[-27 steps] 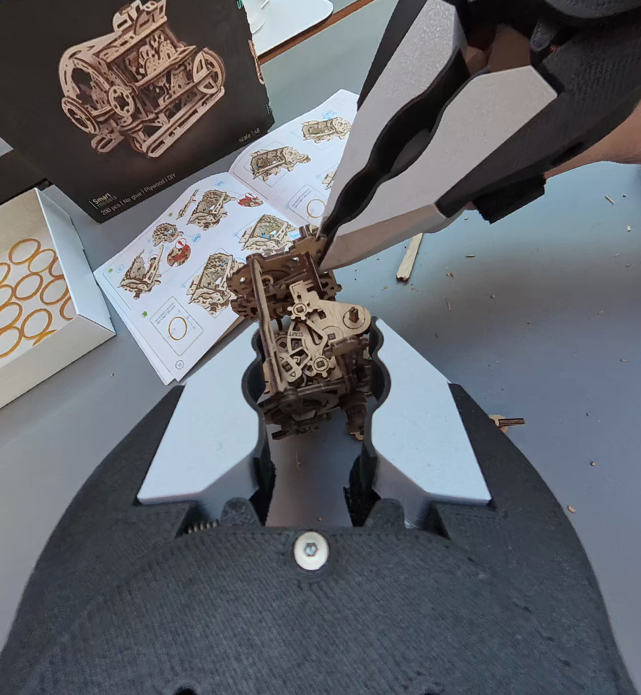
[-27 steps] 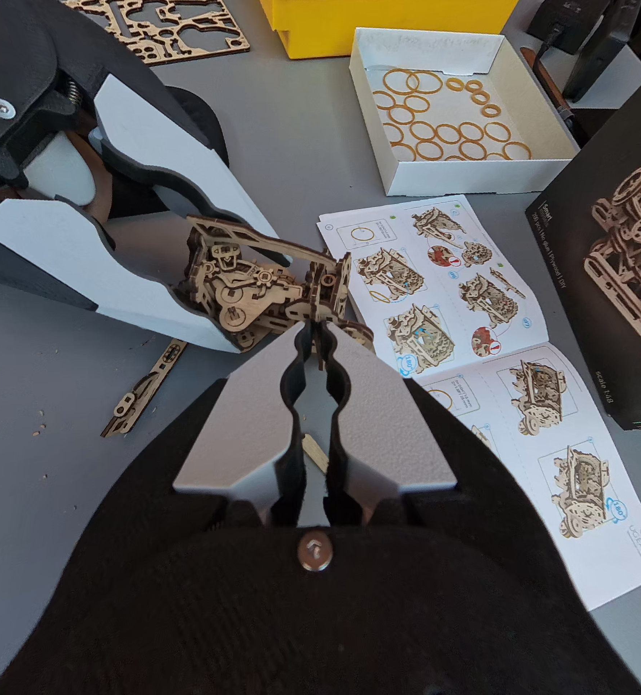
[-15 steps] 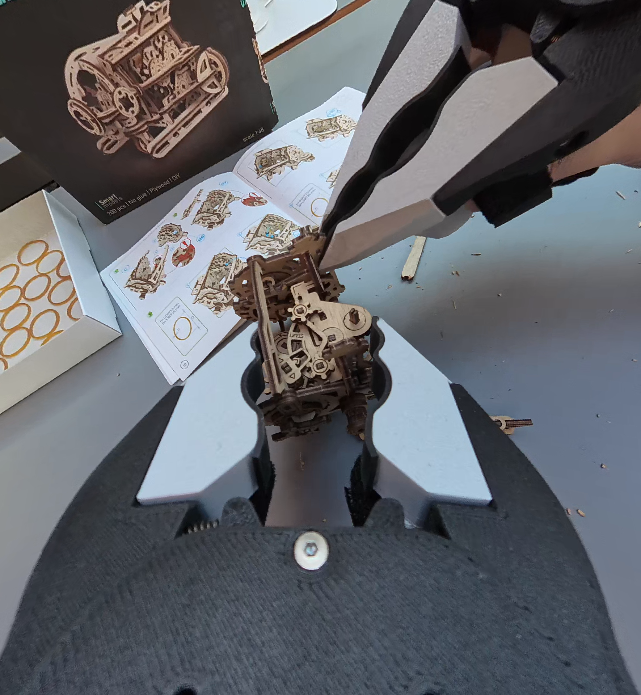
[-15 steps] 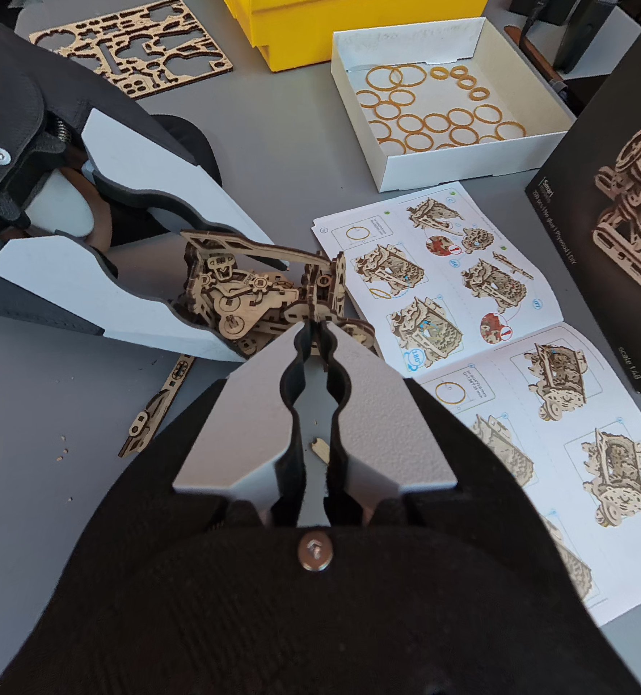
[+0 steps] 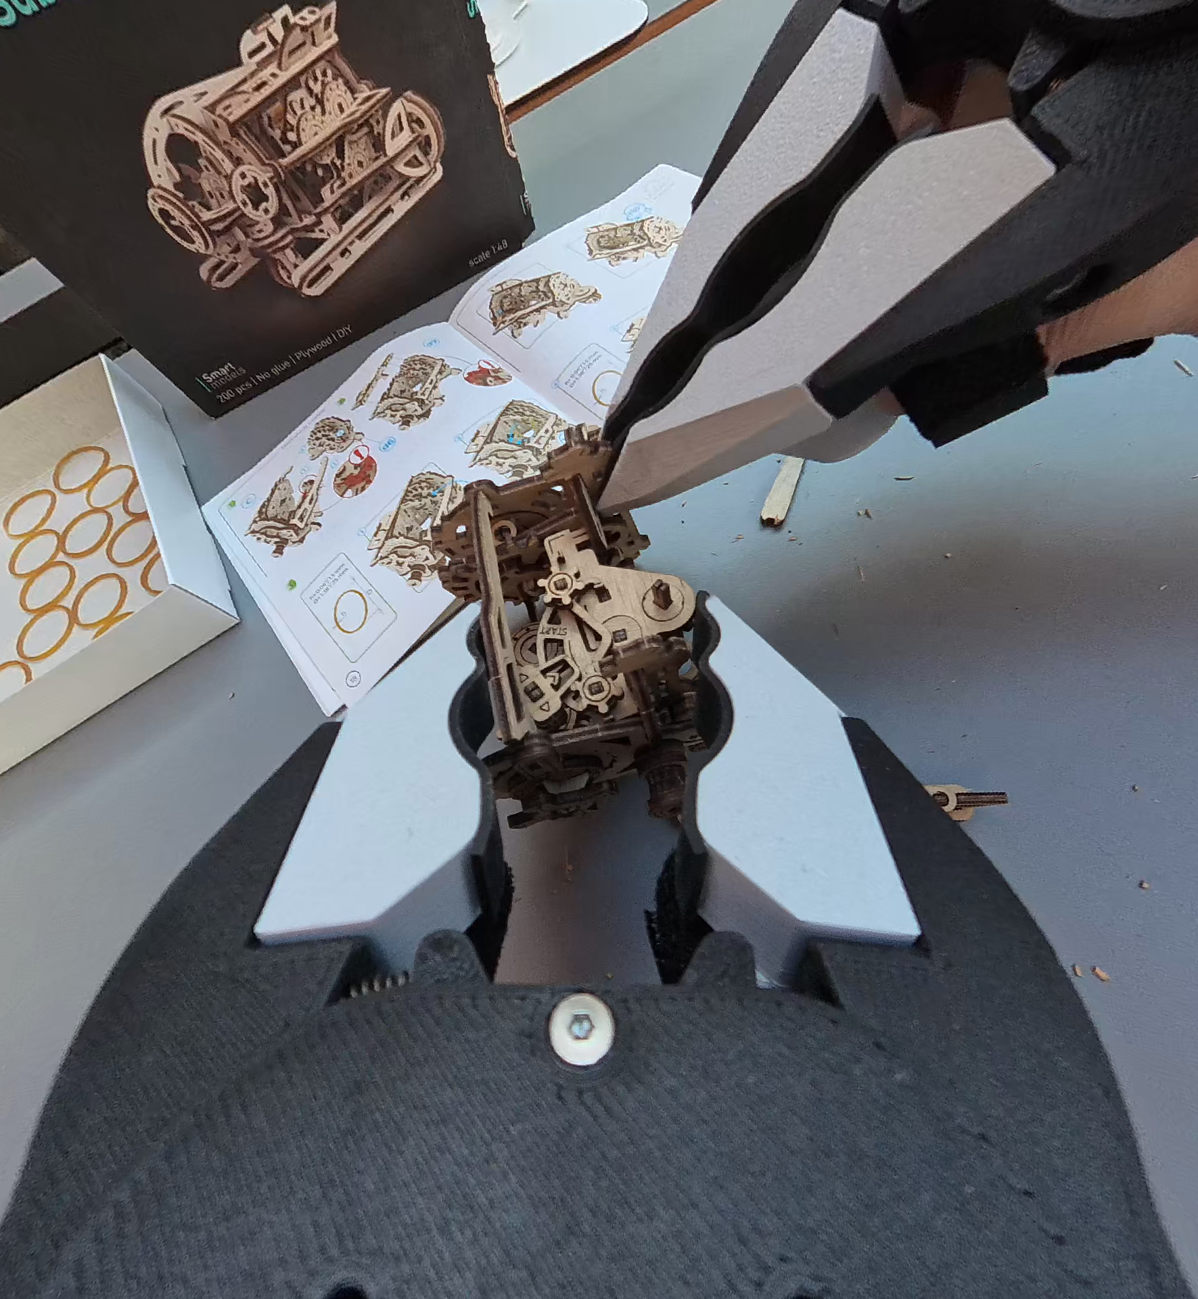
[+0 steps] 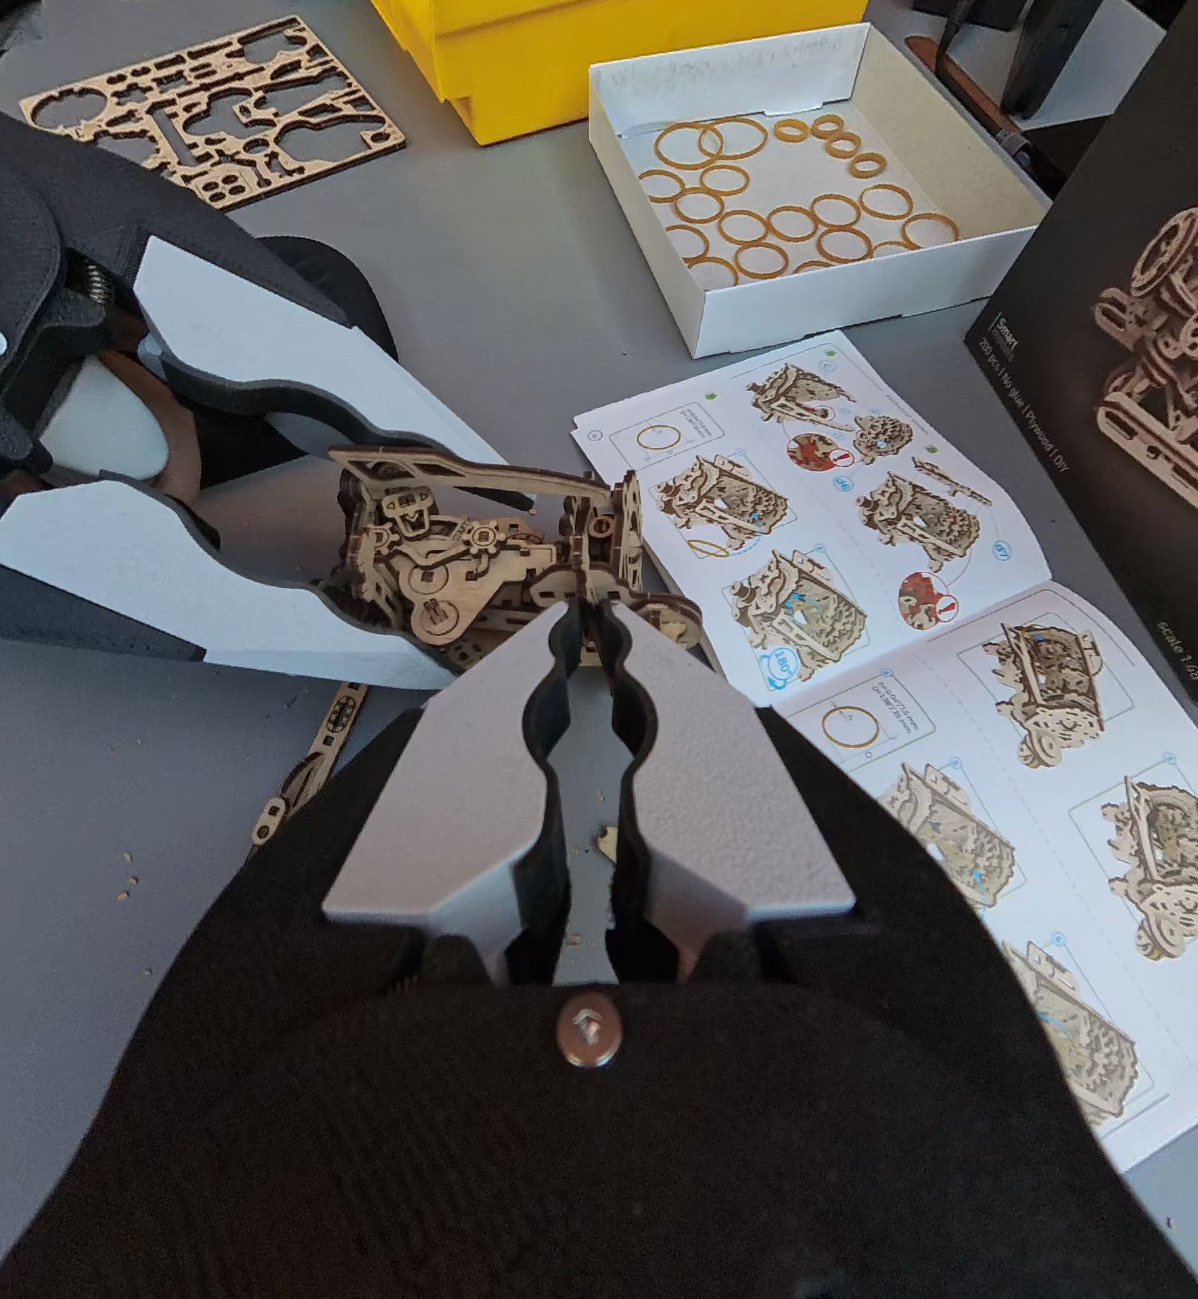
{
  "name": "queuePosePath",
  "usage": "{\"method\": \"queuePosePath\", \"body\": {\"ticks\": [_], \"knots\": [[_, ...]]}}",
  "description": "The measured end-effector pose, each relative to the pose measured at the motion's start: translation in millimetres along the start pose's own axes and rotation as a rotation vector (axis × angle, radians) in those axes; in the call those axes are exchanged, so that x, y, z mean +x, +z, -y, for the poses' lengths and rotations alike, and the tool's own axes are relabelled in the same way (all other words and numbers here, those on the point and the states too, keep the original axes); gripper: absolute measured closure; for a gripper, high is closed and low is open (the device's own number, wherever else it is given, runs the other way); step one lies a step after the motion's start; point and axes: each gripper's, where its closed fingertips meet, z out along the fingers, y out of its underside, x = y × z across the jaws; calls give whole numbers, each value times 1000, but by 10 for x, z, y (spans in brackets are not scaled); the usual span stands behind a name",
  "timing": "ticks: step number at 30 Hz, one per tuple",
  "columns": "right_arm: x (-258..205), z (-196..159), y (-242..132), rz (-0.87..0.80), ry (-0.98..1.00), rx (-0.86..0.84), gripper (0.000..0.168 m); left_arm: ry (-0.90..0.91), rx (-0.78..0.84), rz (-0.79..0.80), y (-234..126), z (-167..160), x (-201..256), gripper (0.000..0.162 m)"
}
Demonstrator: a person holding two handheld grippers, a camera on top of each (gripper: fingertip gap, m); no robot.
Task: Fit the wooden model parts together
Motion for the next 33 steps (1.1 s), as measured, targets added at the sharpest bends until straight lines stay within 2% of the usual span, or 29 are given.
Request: {"method": "queuePosePath", "body": {"ticks": [9,18,21,24,29,33], "knots": [[-11,-1,17,9,69,9,164,15,-3,16,9,-7,-5,103],[-1,33,-18,8,59,30,161,23,4,25,8,-2,-2,102],[16,16,-43,8,40,15,155,20,-2,24,7,-16,4,97],[-28,3,-84,38,-61,2,149,17,-3,33,-16,-29,-3,92],[-38,46,-200,26,-342,14,143,0,-9,53,-116,-99,-31,87],[-96,-13,-224,112,-331,-20,144,-53,15,59,-232,-181,-20,83]]}}
